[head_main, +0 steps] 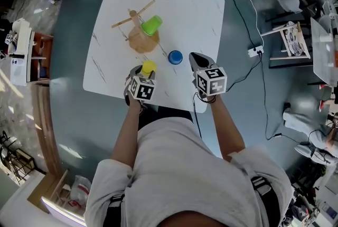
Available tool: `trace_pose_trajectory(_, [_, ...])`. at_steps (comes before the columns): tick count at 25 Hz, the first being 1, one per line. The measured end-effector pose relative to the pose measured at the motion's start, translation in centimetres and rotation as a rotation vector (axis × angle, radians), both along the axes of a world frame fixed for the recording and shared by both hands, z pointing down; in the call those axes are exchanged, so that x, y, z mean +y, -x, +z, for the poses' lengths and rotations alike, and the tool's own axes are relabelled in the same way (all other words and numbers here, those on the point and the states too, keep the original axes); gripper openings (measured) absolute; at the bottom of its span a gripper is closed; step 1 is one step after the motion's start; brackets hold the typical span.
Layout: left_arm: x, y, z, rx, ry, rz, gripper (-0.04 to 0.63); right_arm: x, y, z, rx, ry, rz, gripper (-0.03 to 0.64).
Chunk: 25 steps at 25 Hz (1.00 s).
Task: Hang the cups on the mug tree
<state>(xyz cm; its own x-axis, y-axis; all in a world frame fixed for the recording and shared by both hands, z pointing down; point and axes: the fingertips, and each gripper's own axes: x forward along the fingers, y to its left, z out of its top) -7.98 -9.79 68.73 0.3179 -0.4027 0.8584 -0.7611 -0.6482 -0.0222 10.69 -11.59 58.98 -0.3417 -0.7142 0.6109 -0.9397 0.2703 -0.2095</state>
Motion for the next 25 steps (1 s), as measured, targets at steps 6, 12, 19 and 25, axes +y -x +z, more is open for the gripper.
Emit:
trace_pose_trajectory(6, [-1.0,0.9,-2.1,0.034,-0.063,-0.042,0.222,0.2,1.3,-0.5,0.002,-0.007,-0.024,0.0])
trace_pose_trajectory(12, [-1.9,2.2,-4.9,0.08,-0.145,-0.094,0.221,0.3,3.5,-0.8,0.007,-0.01,-0.073,0.0])
trace_pose_trajectory(19, [-3.3,4.0,-9.5,0.131,-0.269,-0.152,0.221,0.3,5.9,-1.8,0.01,-0.024,-0.115,0.0])
trace_pose_trajectory(25, [-4.5,5.6,-14.7,0.218,-0.421,-0.19,0.221,0.2,7.1,-2.6,0.015,-0.039,-0.133,0.0])
